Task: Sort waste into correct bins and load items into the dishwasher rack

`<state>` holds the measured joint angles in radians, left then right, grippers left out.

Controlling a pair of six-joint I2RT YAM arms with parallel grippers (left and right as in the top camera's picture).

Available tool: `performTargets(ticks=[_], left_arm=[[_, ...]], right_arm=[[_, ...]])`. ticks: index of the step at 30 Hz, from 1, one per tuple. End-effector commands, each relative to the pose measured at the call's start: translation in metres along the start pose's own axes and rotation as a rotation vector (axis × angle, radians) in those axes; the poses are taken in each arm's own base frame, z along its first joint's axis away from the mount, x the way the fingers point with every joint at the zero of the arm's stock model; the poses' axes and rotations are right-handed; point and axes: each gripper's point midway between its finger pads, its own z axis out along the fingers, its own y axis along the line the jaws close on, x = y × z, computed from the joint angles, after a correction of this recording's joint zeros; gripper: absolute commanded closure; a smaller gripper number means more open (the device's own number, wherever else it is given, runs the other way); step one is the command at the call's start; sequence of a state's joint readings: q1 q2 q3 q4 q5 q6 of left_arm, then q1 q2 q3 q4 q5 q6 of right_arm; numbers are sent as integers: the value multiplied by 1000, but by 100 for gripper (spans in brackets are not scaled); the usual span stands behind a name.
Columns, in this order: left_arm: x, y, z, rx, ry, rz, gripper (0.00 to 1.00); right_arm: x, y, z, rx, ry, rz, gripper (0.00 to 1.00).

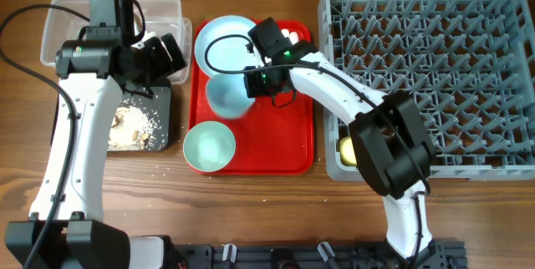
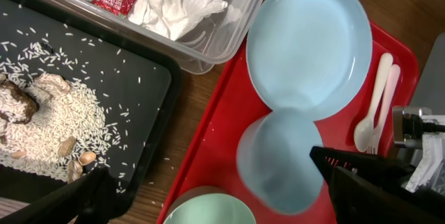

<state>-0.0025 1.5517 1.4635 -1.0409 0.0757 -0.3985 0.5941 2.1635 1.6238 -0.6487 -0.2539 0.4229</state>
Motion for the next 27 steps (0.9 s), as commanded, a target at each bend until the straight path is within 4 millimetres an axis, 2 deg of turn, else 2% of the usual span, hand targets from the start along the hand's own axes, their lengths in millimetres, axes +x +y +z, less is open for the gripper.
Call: performTargets(ticks=[1,4,6,11,12,14,18,21,24,27], left_arm=[[-6,-2,-9,16,-26,-5,0],[-6,-2,-9,16,-26,-5,0],[-6,-2,-9,16,-26,-5,0],[-6,-2,-9,16,-26,-5,0],[-6,-2,-9,16,-26,-5,0],[-6,-2,-9,16,-26,-5,0],[-6,-2,-9,16,-27,-5,0],[-6,-3,-9,16,-27,-5,0],[-6,-2,-9,16,-27,-5,0],[-6,-2,-9,16,-27,-5,0]], right_arm=[[7,-9,11,26,22,10,96],[2,-7,-2,9,8,18,96],[-8,-8,-21,4,-22,28,96],[-33,-18,-92,2,-144,56,96],[-43,-31,-126,39,-216,79,96],[-50,-46,-156,98,-287,101,96],[-63,-97,-236,342,-495,176,96],[-63,-134,-295,570,-644,236,96],[-58,-157,-341,791,-734,235,96],[-55,-172,-371,1003,-750,174,96]])
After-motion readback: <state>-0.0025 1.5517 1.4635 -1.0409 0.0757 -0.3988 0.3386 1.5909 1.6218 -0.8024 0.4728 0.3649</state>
